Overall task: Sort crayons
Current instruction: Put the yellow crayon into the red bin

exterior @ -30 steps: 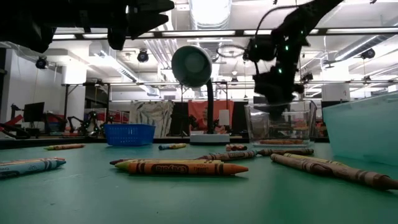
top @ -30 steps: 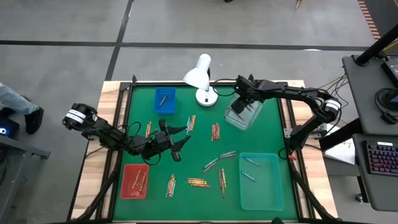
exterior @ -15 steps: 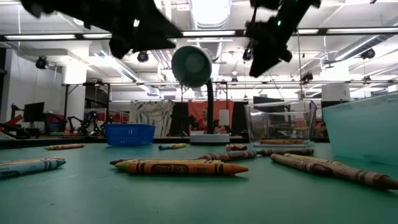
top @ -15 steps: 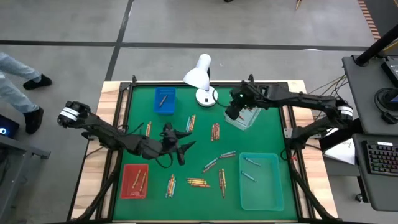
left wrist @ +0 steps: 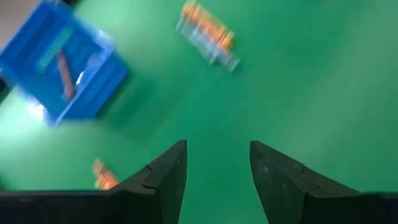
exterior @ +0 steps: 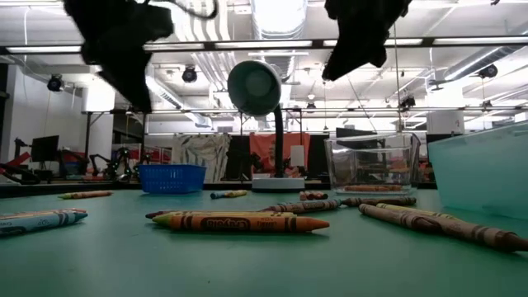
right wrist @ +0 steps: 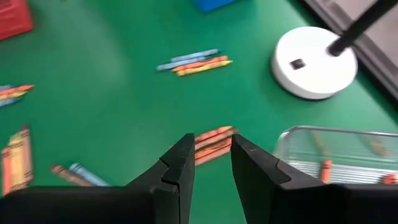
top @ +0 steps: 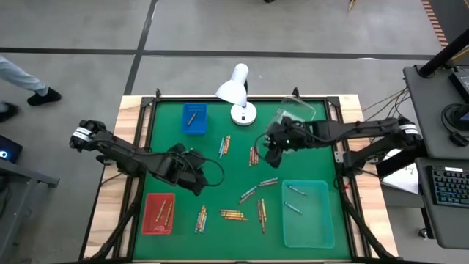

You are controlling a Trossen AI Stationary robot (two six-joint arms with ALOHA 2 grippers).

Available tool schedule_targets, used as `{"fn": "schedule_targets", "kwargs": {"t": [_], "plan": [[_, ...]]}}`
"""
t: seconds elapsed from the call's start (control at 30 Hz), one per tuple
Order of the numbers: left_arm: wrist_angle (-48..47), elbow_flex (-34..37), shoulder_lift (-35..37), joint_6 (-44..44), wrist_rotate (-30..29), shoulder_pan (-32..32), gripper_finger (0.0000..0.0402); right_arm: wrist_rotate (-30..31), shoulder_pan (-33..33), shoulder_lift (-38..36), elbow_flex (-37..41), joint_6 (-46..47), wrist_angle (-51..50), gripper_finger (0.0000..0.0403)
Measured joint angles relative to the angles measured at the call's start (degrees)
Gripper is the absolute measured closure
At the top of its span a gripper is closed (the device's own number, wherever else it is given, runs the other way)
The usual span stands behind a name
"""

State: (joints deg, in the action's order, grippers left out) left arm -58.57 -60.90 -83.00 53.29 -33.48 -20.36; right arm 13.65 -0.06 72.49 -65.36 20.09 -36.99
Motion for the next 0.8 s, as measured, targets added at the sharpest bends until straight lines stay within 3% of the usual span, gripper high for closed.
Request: {"fn": "schedule_targets", "kwargs": {"t": [0.17, 0.33, 0.6, 0.8], "plan": [[-8.00, 1.17, 0.02, 6.59, 1.12, 0.43, 0.0245, -0.02, 4.62, 0.00, 0.00, 1.82, 0.04, 0.0313], [-8.65, 3.52, 0.22, 7.16, 2.28, 2.60, 0.0245, 0.00, 8.68, 0.00, 0.00, 2.90, 0.09, 0.0313], [-7.58, 7.13, 1.60, -1.26, 4.50, 10.69, 0.0245, 0.00, 12.65, 0.00, 0.02, 2.90, 2.36, 0.0318], [-0.76, 13.15, 6.47, -8.25, 7.91, 18.14, 0.0245, 1.04, 13.47, 0.02, 0.02, 2.81, 2.61, 0.0321]]}}
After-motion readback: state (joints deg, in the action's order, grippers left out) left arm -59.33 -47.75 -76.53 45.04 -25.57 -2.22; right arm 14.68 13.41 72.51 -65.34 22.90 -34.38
